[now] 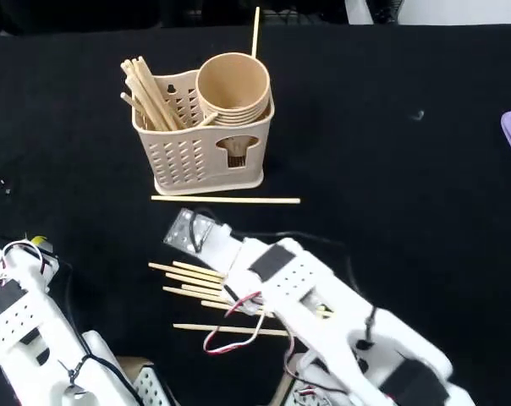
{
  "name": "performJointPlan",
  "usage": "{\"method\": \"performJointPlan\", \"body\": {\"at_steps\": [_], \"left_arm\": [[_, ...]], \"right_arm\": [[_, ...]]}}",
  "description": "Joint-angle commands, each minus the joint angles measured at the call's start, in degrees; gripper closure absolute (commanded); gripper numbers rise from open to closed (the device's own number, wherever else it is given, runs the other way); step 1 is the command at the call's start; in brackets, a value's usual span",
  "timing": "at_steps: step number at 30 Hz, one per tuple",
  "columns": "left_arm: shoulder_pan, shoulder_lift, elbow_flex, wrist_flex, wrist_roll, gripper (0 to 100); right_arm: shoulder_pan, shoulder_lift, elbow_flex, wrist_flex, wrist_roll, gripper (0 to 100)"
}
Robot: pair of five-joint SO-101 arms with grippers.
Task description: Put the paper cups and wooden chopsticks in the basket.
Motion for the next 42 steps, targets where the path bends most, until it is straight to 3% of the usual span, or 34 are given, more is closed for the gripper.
{"method": "performJointPlan", "body": {"at_steps": [1,8,12,24,34,39,42], "left_arm": [[0.75,-0.97,-1.8,-1.05,0.26,76],[0.75,-0.97,-1.8,-1.05,0.26,76],[0.75,-0.97,-1.8,-1.05,0.26,76],[0.66,-0.97,-1.8,-1.05,0.26,76],[0.66,-0.97,-1.71,-1.05,0.26,76],[0.66,-0.97,-1.71,-1.05,0.26,76],[0.66,-0.97,-1.71,-1.05,0.26,76]], "right_arm": [[-0.44,4.26,-1.89,-1.05,3.6,74.6],[-0.44,11.12,-4.26,-1.05,7.74,82.2],[-0.35,11.56,-6.29,-0.62,7.65,98.6],[-0.35,11.56,-16.04,7.65,7.3,98.8],[2.9,13.05,-16.4,6.15,7.65,97.8],[6.24,16.92,-16.13,2.55,7.56,85.5],[6.42,18.59,-16.13,0.09,7.3,88.9]]}}
